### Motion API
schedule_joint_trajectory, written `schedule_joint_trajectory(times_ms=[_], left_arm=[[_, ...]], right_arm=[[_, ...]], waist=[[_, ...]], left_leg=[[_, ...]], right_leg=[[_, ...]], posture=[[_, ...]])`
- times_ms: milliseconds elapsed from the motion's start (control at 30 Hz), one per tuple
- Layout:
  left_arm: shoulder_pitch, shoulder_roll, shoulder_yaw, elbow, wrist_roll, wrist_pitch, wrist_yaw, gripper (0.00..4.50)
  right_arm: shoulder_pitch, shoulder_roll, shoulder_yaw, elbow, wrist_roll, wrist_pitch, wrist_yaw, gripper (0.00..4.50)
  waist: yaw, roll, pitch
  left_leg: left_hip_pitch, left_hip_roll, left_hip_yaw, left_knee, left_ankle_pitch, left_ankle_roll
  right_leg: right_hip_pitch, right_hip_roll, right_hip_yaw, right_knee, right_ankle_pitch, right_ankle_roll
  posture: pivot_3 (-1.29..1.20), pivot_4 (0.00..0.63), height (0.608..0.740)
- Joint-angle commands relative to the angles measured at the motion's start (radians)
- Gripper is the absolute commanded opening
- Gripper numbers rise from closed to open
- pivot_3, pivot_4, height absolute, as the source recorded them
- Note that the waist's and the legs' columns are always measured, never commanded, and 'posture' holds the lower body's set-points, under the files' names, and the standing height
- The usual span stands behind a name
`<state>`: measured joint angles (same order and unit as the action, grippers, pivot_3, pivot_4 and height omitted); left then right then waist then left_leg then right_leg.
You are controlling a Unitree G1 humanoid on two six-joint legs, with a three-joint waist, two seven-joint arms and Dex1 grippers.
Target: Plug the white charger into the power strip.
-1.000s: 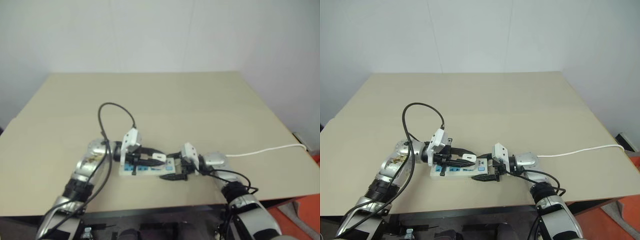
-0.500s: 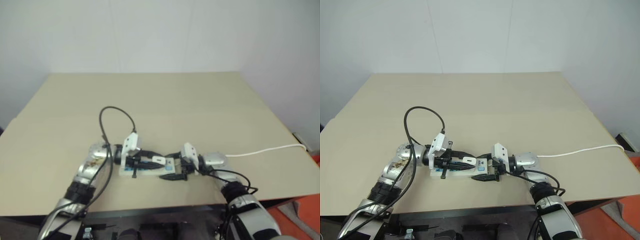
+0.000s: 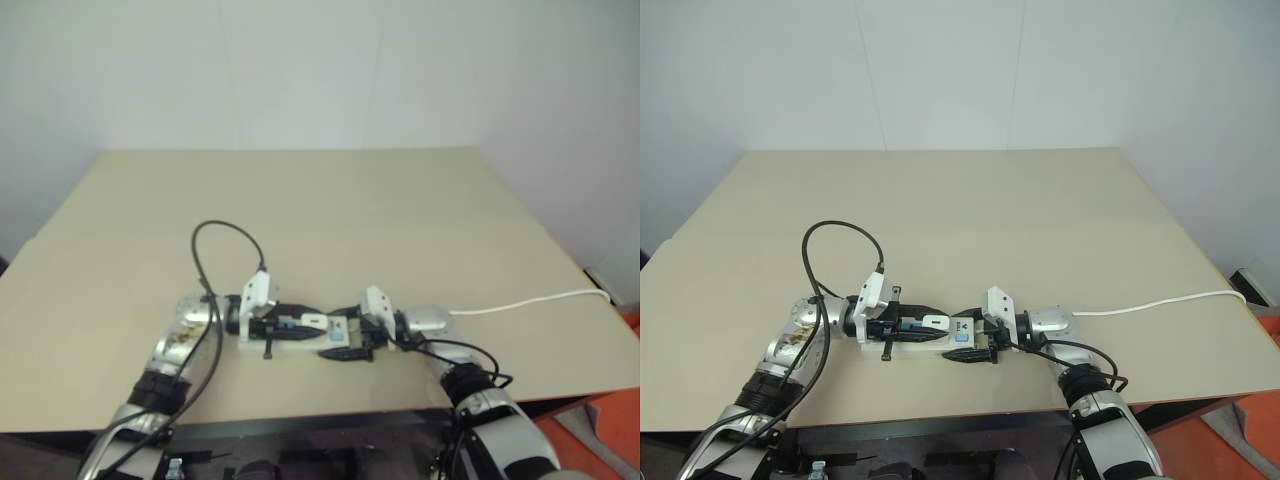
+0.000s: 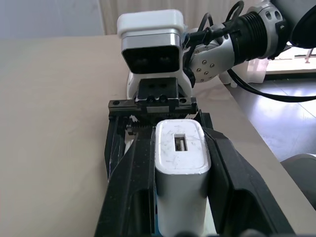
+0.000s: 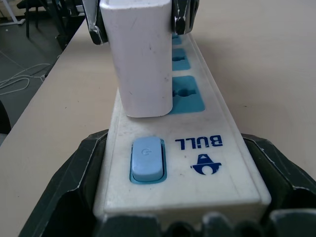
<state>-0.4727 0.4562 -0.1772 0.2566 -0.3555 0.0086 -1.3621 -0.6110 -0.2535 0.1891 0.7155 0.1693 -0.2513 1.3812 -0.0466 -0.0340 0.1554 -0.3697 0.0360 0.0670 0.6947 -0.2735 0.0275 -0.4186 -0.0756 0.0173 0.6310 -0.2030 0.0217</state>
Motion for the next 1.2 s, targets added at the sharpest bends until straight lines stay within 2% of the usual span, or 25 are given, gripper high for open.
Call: schedule_joint_trajectory(times_ms=[33, 500, 700, 833, 1067, 1200], left_arm=[[0.031, 0.036, -0.003, 0.084, 0.060, -0.012, 0.012, 1.03], [0.017, 0.077, -0.056, 0.228, 0.134, -0.149, 0.001, 1.03], [0.011, 0.094, -0.075, 0.209, 0.124, -0.107, -0.005, 1.03], [-0.017, 0.113, -0.077, 0.150, 0.070, 0.020, -0.051, 2.32], [-0.077, 0.105, 0.015, 0.022, -0.021, 0.131, -0.041, 4.48], [-0.134, 0.128, 0.078, -0.031, -0.074, 0.205, -0.029, 4.48]], right_arm=[[-0.006, 0.012, 0.010, 0.002, 0.000, 0.012, 0.013, 3.44], [-0.009, 0.010, 0.009, 0.003, -0.003, 0.018, 0.019, 3.44], [-0.012, 0.011, 0.009, 0.006, -0.004, 0.018, 0.021, 3.44], [-0.011, 0.014, 0.010, 0.006, -0.003, 0.019, 0.023, 3.44], [-0.005, 0.018, 0.012, -0.002, -0.003, 0.022, 0.030, 3.44], [-0.004, 0.018, 0.012, -0.003, -0.004, 0.023, 0.030, 3.44]], waist=[[0.000, 0.000, 0.000], [0.001, 0.002, -0.013], [0.001, 0.004, -0.016], [-0.005, 0.004, -0.016], [0.000, 0.004, -0.015], [0.000, 0.002, -0.013]], left_leg=[[0.000, 0.000, 0.000, 0.000, 0.000, 0.000], [0.002, 0.000, 0.000, -0.001, 0.000, 0.000], [0.002, 0.000, 0.000, -0.001, 0.000, 0.000], [0.001, 0.001, 0.001, -0.003, 0.000, 0.000], [-0.001, 0.001, 0.001, -0.004, 0.000, 0.000], [-0.002, 0.002, 0.000, -0.004, 0.000, 0.000]], right_leg=[[0.000, 0.000, 0.000, 0.000, 0.000, 0.000], [0.001, 0.000, 0.000, 0.000, -0.001, -0.002], [0.001, 0.000, 0.000, 0.000, -0.002, -0.002], [-0.001, 0.002, 0.002, 0.000, -0.003, -0.002], [-0.003, 0.001, 0.001, -0.001, -0.003, -0.003], [-0.004, 0.002, 0.001, -0.001, -0.003, -0.003]], posture=[[0.00, 0.150, 0.740], [0.00, 0.150, 0.740], [0.00, 0.150, 0.740], [0.00, 0.150, 0.740], [0.00, 0.150, 0.740], [0.00, 0.150, 0.740]])
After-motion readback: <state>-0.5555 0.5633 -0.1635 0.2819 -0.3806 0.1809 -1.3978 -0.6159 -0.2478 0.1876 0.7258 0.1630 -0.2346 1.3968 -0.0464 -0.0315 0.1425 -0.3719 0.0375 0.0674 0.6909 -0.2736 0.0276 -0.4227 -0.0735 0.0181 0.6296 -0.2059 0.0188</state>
